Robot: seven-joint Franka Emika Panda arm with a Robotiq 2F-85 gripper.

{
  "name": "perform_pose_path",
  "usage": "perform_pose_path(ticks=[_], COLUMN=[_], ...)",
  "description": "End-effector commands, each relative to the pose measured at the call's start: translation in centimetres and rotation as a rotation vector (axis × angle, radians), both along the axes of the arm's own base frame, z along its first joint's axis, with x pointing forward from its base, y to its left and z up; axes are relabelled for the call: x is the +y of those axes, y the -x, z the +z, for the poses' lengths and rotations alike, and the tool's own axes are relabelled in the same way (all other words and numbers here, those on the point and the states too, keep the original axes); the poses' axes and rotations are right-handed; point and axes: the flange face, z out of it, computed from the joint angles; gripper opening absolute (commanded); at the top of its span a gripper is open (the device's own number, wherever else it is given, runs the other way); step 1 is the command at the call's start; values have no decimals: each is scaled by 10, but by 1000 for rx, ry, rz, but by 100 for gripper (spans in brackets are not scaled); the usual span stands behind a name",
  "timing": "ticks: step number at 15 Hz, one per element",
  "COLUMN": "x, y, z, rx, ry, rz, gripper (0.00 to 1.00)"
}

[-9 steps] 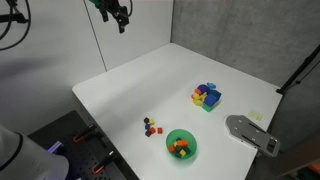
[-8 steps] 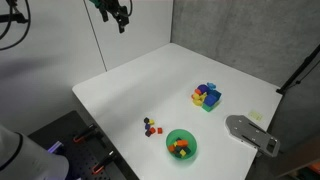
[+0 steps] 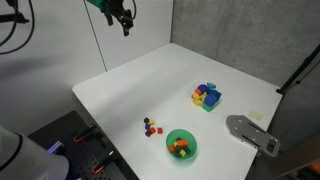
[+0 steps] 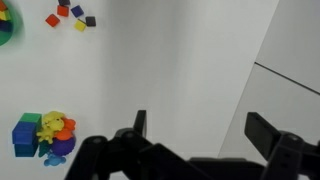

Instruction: Put the small orange block in the green bowl

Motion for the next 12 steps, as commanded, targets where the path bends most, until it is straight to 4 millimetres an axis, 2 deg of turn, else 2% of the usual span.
perform_pose_path(ticks=[1, 6, 12], x=[-14, -38, -67], y=[-15, -36, -50], z=[-24, -82, -163], rx=[-21, -27, 27], ry=[56, 91, 160], rz=[-50, -105, -158], gripper=[100, 100, 100])
